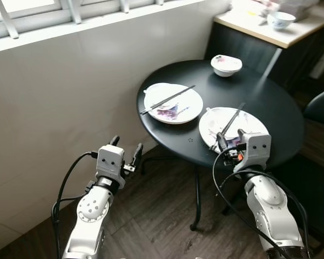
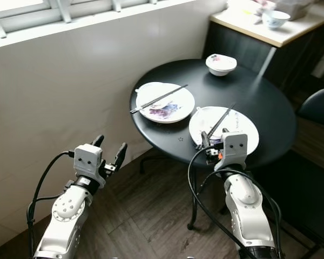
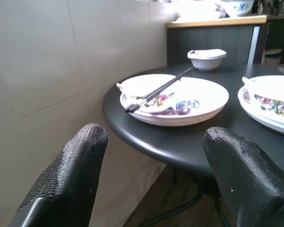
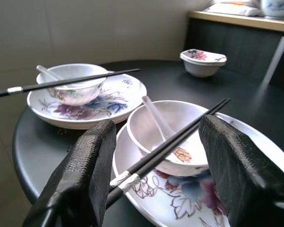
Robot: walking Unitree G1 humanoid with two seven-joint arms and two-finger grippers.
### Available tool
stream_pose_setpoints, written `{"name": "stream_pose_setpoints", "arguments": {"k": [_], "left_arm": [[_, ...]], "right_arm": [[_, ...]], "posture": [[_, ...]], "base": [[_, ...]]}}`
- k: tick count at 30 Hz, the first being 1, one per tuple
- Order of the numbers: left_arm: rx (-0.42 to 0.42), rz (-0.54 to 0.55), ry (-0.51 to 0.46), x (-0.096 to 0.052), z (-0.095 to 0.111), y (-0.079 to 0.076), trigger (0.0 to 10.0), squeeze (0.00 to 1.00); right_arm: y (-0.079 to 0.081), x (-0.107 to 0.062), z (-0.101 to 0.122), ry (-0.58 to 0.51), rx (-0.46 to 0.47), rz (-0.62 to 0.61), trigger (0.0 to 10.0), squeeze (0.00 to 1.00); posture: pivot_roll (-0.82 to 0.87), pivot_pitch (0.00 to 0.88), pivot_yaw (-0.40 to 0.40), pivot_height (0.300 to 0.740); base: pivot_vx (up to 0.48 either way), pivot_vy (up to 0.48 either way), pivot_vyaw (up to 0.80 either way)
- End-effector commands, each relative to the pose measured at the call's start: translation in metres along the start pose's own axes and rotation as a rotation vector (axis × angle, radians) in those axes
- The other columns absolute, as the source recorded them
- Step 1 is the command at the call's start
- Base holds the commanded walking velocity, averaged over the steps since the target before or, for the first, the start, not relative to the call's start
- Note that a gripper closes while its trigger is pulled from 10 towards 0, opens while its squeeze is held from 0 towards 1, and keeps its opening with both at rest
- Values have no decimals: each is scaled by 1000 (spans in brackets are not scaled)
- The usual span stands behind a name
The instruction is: Kitchen organization
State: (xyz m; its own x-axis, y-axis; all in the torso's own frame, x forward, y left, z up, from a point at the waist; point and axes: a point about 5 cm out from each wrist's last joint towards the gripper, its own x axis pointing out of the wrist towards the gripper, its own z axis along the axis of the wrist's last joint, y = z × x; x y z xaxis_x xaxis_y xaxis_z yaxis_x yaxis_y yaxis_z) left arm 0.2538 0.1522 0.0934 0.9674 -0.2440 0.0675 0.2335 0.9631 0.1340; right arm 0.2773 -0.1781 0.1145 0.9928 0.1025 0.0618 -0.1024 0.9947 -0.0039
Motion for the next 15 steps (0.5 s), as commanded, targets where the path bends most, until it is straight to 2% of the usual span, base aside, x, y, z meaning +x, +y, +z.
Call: {"name": "stream_pose_setpoints", "arguments": {"k": [1, 3, 5, 6, 7, 8, 11, 12, 15], "left_arm": [[-6, -12, -4, 1, 1, -3, 10000, 0], [-7, -12, -4, 1, 1, -3, 10000, 0], [-10, -13, -4, 1, 1, -4, 10000, 0], [-10, -13, -4, 1, 1, -4, 10000, 0], [-11, -13, -4, 1, 1, -4, 10000, 0], [-11, -13, -4, 1, 1, -4, 10000, 0], [-15, -13, -5, 1, 1, -5, 10000, 0], [-15, -13, -5, 1, 1, -5, 10000, 0], [-17, -14, -6, 1, 1, -5, 10000, 0]], "right_arm": [[-6, 0, 7, -37, 23, -21, 10000, 0], [-8, 0, 9, -46, 49, -33, 10000, 0], [-13, -1, 8, -34, 121, -68, 10000, 0], [-13, -1, 8, -34, 121, -68, 10000, 0], [-15, -1, 7, -25, 170, -84, 10000, 0], [-15, -1, 7, -25, 170, -84, 10000, 0], [-19, -1, -3, 45, 392, -125, 10000, 0], [-19, -1, -3, 45, 392, -125, 10000, 0], [-14, 1, -9, 102, 508, -89, 10000, 0]], "posture": [[-68, 16, -50, 740], [-70, 16, -51, 740], [-70, 17, -51, 740], [-70, 17, -51, 740], [-70, 17, -53, 740], [-70, 17, -53, 740], [-71, 17, -54, 740], [-71, 17, -54, 740], [-72, 17, -52, 740]], "base": [[0, 0, 0], [0, 0, 0], [0, 0, 0], [0, 0, 0], [0, 0, 0], [0, 0, 0], [0, 0, 0], [0, 0, 0], [0, 0, 0]]}}
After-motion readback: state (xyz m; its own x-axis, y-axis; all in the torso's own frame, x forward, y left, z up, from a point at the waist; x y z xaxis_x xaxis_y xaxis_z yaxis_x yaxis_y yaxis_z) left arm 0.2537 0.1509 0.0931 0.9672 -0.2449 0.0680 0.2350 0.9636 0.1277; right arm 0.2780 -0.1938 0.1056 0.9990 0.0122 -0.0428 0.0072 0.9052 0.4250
